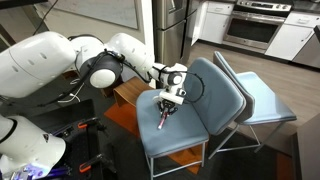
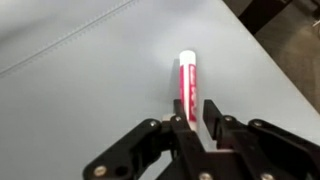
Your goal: Take the marker out of the cup
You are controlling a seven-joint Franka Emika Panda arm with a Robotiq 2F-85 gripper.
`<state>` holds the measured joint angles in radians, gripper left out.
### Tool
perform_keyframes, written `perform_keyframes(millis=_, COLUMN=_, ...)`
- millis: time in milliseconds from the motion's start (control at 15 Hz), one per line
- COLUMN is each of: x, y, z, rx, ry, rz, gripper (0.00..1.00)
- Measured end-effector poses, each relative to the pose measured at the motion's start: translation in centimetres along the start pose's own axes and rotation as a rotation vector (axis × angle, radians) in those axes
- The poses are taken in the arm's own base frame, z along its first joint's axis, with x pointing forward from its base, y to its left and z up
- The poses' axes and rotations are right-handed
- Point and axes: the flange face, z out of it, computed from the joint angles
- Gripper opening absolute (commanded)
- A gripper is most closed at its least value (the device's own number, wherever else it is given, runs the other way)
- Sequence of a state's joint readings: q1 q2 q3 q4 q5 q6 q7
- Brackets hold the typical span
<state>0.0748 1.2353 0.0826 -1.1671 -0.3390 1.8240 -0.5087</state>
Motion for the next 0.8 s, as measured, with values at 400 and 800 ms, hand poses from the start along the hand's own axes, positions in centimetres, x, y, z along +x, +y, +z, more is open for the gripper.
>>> perform_keyframes(millis=400, x=-0.8, y=-0.4, z=-3.4, rx=0.016, ry=-0.024, rz=0.013, gripper=1.00)
perform_keyframes(millis=800, x=-4.6, y=-3.3, z=-13.4, rx=0.010, ry=0.132, rz=0.049, gripper=1.00)
